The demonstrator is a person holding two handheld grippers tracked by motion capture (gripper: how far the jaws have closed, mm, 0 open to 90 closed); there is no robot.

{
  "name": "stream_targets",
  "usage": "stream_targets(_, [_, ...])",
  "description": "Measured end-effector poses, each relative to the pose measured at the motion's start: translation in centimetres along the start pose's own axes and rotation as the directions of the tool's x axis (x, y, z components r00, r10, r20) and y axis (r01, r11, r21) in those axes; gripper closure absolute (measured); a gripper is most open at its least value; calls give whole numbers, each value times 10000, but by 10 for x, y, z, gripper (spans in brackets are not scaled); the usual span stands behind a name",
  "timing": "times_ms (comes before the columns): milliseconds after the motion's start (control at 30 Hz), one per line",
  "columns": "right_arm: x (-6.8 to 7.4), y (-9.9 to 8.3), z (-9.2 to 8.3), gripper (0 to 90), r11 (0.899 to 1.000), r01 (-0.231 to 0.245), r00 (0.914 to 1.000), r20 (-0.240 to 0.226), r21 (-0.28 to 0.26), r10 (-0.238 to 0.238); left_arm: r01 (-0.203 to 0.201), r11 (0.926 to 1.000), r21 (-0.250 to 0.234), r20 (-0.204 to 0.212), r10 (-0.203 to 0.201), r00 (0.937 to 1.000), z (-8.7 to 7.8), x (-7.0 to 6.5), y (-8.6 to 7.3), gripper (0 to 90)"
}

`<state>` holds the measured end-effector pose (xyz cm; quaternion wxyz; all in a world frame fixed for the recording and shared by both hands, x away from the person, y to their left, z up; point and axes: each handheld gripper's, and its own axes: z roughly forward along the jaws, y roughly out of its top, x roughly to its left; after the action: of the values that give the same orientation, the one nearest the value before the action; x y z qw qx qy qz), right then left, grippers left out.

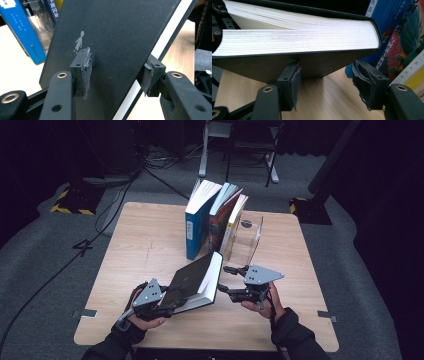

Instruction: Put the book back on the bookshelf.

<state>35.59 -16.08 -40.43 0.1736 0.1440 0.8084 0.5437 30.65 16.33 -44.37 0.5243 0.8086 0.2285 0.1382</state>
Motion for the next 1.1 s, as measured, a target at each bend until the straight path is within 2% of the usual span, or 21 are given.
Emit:
stream_targets(67, [0, 1, 0, 403, 10000, 24, 10000, -14, 8, -24, -68, 9999, 86, 90, 67, 9999, 0, 1, 1, 499])
stream_targets(200, [1, 3, -2, 410, 9999, 73, 9998, -174, -107, -75, 54, 10000, -83, 595, -49, 9982, 1, 4, 0, 503])
stream_targets(333, [0, 5, -9, 414, 9994, 20, 9999, -102, -345, -24, 99, 9998, -188, 1000, -79, 9950, 10, 3, 4, 504])
stream_targets(500, [-2, 6, -23, 441, 9998, 191, 9991, 373, -31, -190, -47, 9997, -256, 1207, 77, 9927, 22, 2, 10, 508])
stream_targets(600, [-1, 7, -31, 442, 9994, 351, 9982, 488, -5, -350, -62, 9992, -402, 1477, 121, 9890, 36, 2, 15, 512])
stream_targets(667, [-2, 6, -33, 442, 9995, 326, 9978, 572, -6, -325, -75, 9991, -416, 1538, 138, 9880, 39, 2, 16, 514])
stream_targets(867, [-10, 1, -51, 464, 10000, 46, 9963, 858, -80, -39, -32, 9987, -500, 2065, 134, 9783, 63, 2, 25, 513])
stream_targets(1000, [-15, -1, -58, 465, 9998, -124, 9950, 994, -175, 141, -41, 9985, -542, 2231, 161, 9747, 73, 2, 29, 513])
stream_targets(1100, [-18, -1, -61, 464, 9999, -61, 9938, 1109, -122, 74, -41, 9986, -520, 2296, 159, 9731, 78, 1, 32, 515])
